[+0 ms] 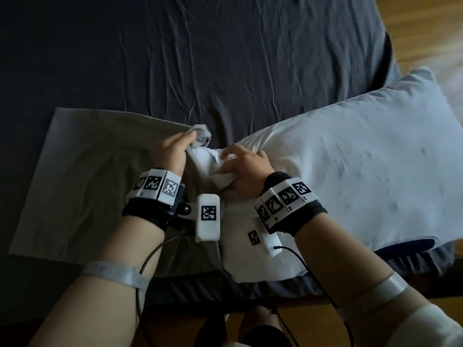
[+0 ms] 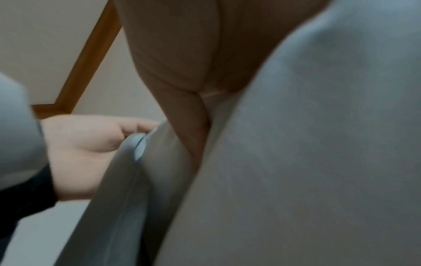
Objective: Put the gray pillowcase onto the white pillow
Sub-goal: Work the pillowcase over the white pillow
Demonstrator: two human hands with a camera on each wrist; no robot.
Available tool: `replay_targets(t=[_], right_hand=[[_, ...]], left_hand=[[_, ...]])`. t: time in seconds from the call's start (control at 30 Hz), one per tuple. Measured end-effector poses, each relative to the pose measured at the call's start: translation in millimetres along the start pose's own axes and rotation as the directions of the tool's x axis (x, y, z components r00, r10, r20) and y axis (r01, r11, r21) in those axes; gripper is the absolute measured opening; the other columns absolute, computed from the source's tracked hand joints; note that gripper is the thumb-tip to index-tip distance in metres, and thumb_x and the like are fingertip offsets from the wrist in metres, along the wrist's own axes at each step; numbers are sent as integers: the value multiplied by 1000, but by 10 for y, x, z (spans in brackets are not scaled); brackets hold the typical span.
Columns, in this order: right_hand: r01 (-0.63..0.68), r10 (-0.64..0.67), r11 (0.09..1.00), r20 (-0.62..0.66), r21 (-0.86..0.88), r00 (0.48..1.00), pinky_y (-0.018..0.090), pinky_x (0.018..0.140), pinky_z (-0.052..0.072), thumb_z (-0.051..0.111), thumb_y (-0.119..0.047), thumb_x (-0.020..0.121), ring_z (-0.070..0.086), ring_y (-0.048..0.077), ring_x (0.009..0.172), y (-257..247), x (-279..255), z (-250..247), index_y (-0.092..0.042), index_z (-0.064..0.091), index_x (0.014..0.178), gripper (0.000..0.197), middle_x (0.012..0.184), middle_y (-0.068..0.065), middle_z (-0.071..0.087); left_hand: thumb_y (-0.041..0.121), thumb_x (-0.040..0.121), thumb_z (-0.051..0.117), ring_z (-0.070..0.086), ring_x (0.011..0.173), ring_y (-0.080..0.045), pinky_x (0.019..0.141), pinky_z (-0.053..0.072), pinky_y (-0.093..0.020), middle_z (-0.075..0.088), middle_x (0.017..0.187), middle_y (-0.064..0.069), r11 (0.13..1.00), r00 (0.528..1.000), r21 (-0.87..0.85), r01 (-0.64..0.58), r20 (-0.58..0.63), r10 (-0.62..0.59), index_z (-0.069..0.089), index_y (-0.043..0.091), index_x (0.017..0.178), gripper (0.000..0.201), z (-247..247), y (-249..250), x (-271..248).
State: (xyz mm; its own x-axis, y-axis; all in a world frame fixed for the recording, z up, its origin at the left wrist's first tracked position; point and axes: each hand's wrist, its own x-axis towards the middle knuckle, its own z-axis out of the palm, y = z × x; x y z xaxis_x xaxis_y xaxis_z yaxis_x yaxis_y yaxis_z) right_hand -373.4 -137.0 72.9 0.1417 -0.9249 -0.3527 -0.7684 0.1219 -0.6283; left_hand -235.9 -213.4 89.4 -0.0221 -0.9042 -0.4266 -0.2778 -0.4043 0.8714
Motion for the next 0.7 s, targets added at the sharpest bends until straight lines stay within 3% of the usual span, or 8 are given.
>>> replay_targets(t=[0.1, 0.17, 0.23, 0.3, 0.37, 0.5, 0.6, 0.7], right_hand=[[11, -9, 1000, 68, -18, 998, 34, 99, 23, 52, -20, 83, 45, 13, 120, -81, 11, -17, -34, 49, 126, 45, 122, -15, 54], [42, -36, 997, 88, -65, 995, 34, 100, 24, 48, -20, 85, 47, 15, 114, -123, -15, -12, -37, 38, 135, 54, 110, -15, 58], [56, -54, 998, 82, -32, 995, 29, 99, 24, 47, -16, 85, 46, 15, 114, -78, -56, 11, -34, 40, 135, 54, 116, -15, 58], [51, -55, 997, 69, 63, 996, 20, 89, 20, 47, -13, 87, 46, 13, 110, -23, -108, 35, -32, 47, 132, 49, 109, -17, 59], [108, -108, 994, 18, 7, 994, 21, 81, 15, 45, -12, 86, 47, 8, 103, -63, -176, 32, -37, 41, 135, 55, 89, -28, 52], [71, -84, 985, 78, 157, 993, 4, 75, 20, 48, -13, 91, 50, -6, 99, -81, -158, 10, -35, 39, 137, 52, 111, -10, 56], [121, -105, 984, 117, -134, 988, 30, 93, 20, 45, -24, 91, 40, 14, 120, -85, -94, -30, -56, 12, 137, 65, 148, -23, 28], [117, -61, 963, 227, -243, 972, 42, 103, 20, 47, -32, 91, 31, 19, 130, -136, -7, -63, -50, 12, 140, 63, 152, -24, 14]], left_hand=[[17, 81, 62, 62, 74, -11, 82, 46, -26, 64, 50, 15, 998, 991, -2, 62, -121, -61, 67, 19, 62, 21, -178, -63, 49], [40, 68, 68, 64, 89, -18, 91, 48, -32, 67, 64, 13, 995, 986, 46, 90, -147, -82, 71, 24, 63, 18, -294, -66, 75], [55, 57, 70, 64, 92, -20, 91, 49, -38, 67, 73, 8, 988, 991, 114, 99, -97, -88, 71, 34, 58, 22, -375, -54, 91], [50, 65, 71, 61, 87, -21, 89, 49, -40, 64, 74, 2, 984, 995, 156, 80, -63, -71, 70, 28, 60, 23, -441, -16, 111], [34, 80, 68, 58, 87, -23, 88, 48, -39, 65, 74, -2, 978, 999, 204, 53, -20, -50, 67, 24, 64, 19, -475, 37, 115], [20, 84, 64, 62, 89, -25, 96, 46, -41, 71, 83, -12, 963, 976, 268, 38, 199, -94, 72, 22, 71, 15, -406, 156, 16], [20, 86, 61, 63, 74, -24, 79, 52, -32, 69, 81, -21, 956, 953, 293, -14, 294, -76, 71, 16, 76, 15, -288, 233, -73], [16, 91, 53, 58, 47, 0, 53, 46, -11, 65, 49, 6, 946, 934, 321, -41, 349, -78, 66, 13, 75, 20, -173, 221, -127]])
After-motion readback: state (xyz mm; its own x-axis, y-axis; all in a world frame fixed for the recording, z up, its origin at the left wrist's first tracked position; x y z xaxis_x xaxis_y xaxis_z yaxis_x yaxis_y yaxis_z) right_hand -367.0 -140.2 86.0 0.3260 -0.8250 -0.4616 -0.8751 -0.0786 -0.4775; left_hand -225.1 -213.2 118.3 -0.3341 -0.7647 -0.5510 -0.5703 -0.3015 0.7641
